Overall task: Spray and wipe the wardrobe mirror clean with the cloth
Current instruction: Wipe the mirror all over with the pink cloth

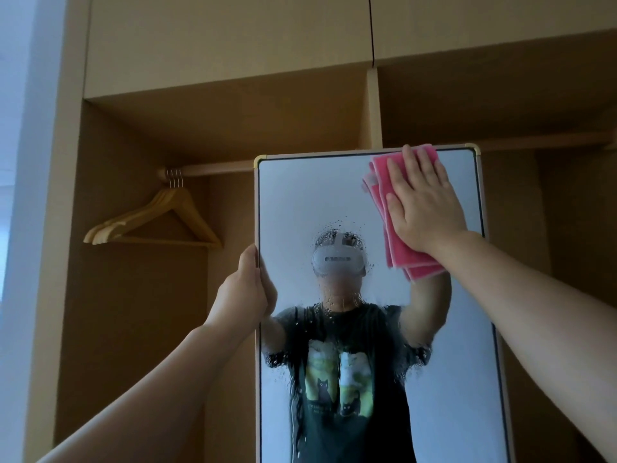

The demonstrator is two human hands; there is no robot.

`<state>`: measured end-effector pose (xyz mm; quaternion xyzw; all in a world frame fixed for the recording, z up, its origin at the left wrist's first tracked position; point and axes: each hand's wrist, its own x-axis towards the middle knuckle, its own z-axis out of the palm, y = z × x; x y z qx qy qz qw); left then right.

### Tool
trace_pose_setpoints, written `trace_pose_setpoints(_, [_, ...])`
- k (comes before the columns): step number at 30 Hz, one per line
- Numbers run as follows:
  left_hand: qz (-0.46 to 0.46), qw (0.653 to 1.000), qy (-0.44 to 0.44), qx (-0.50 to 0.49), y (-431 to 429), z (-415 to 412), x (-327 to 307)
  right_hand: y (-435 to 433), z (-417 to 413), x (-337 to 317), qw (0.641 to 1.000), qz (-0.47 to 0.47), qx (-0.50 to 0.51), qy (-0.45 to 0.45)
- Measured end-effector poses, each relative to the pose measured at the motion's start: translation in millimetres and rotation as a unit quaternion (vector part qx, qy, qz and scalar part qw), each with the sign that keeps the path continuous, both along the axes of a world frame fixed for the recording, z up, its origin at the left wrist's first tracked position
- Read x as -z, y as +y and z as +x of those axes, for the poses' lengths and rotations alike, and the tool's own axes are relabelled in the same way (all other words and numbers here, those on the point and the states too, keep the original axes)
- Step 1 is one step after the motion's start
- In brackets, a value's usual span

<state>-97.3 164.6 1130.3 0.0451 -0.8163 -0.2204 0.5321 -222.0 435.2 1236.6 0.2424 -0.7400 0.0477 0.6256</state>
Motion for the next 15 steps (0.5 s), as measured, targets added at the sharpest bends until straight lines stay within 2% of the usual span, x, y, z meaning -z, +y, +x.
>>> trace_pose_setpoints(15, [0.000,1.000,-0.008,-0.016,0.7,0.2,0.2,-9.0,3.4,13.6,1.000,-0.022,0.009,0.003])
